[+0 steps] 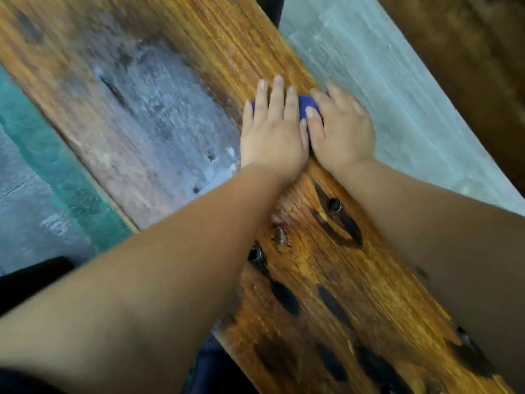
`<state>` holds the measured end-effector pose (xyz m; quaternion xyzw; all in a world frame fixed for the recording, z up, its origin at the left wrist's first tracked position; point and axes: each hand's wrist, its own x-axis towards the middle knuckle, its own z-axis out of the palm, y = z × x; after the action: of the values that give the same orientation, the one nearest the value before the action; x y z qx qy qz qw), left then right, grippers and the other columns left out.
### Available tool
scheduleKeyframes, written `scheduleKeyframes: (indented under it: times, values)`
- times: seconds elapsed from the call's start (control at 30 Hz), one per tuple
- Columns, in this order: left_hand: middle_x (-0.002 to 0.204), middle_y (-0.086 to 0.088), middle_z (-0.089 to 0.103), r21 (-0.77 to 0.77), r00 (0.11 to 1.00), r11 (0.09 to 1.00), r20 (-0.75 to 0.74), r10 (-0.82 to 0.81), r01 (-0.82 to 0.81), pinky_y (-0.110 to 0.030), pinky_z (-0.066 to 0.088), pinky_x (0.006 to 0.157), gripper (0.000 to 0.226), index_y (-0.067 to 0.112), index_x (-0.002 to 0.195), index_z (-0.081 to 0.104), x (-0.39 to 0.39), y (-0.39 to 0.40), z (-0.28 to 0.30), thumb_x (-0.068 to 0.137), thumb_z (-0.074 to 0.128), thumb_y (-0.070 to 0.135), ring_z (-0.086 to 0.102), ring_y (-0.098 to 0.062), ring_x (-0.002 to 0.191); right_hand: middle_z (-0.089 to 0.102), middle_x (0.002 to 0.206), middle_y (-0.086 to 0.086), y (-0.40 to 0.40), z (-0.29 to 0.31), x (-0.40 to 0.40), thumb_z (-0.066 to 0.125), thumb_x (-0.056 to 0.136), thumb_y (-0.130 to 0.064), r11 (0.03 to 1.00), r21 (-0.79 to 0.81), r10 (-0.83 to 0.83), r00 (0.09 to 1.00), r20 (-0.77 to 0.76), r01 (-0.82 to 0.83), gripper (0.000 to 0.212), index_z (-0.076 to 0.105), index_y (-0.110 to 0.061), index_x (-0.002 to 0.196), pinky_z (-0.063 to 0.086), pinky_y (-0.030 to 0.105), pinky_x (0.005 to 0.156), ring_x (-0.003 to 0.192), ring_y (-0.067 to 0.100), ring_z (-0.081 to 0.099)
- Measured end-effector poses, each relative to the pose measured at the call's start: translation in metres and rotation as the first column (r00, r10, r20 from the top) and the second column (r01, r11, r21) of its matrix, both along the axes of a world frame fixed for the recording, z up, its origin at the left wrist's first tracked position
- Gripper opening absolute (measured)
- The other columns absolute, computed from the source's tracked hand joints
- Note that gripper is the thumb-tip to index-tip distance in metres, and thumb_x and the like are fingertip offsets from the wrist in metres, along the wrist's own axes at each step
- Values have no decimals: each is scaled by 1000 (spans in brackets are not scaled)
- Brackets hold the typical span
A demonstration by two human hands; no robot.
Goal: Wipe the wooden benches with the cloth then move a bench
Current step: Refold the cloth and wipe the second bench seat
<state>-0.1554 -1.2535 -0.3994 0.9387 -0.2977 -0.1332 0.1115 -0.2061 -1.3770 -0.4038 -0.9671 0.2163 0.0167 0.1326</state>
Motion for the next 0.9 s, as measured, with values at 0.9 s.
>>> scheduleKeyframes:
  times: [0.9]
  values:
    - [159,-10,25,48,975,982,-122,186,-182,-49,15,115,63,9,148,35,-215,151,7,93,38,39,21,-26,147,36,154,7,129,25,-173,32,95,-42,908,-22,396,877,-271,-417,55,51,-17,140,29,51,111,140,32,37]
